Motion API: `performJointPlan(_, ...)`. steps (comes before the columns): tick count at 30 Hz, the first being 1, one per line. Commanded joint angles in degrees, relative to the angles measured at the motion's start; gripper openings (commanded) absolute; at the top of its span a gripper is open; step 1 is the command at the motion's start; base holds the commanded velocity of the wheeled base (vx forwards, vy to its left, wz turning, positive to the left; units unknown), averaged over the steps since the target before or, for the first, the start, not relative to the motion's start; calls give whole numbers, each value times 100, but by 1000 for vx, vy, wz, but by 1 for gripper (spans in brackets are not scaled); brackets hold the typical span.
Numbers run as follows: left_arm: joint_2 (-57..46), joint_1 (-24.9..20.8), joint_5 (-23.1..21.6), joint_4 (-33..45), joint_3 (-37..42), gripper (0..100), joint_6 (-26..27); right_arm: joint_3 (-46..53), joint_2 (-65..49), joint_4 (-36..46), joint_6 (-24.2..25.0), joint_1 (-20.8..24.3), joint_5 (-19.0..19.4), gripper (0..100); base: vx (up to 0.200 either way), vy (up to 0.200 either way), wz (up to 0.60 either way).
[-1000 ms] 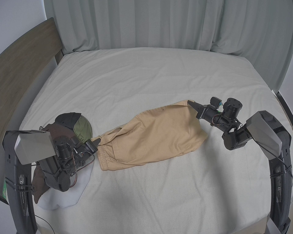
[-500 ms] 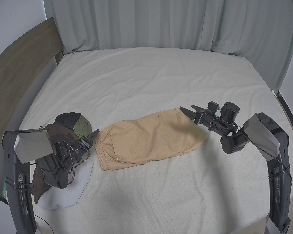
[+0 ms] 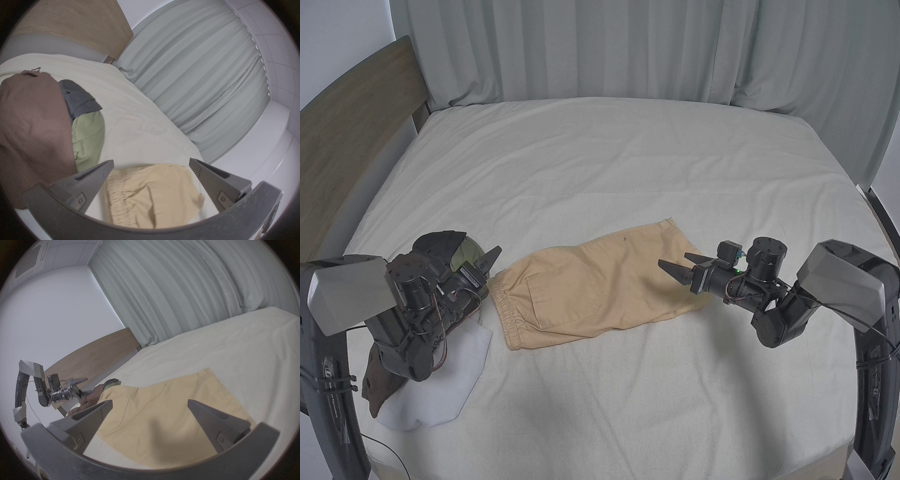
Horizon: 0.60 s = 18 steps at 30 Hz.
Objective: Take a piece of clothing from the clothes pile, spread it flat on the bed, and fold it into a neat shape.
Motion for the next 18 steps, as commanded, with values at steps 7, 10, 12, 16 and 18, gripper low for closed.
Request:
performJointPlan(7,-869,-211,-151,-32,315,100,-139,990,-190,-261,12,141,-137,100,0,0,0)
performJointPlan(10,-992,-202,-309,-32,412,100,-121,1122,-190,-296,12,141,-155,100,0,0,0)
performJointPlan(12,-1168,-202,-432,-32,473,100,-95,1289,-181,-384,21,141,-155,100,0,0,0)
performJointPlan(16,-1423,-237,-502,-32,605,100,-77,1491,-137,-428,30,141,-155,100,0,0,0)
performJointPlan(18,-1555,-246,-651,-32,710,100,2,1562,-120,-446,30,132,-163,100,0,0,0)
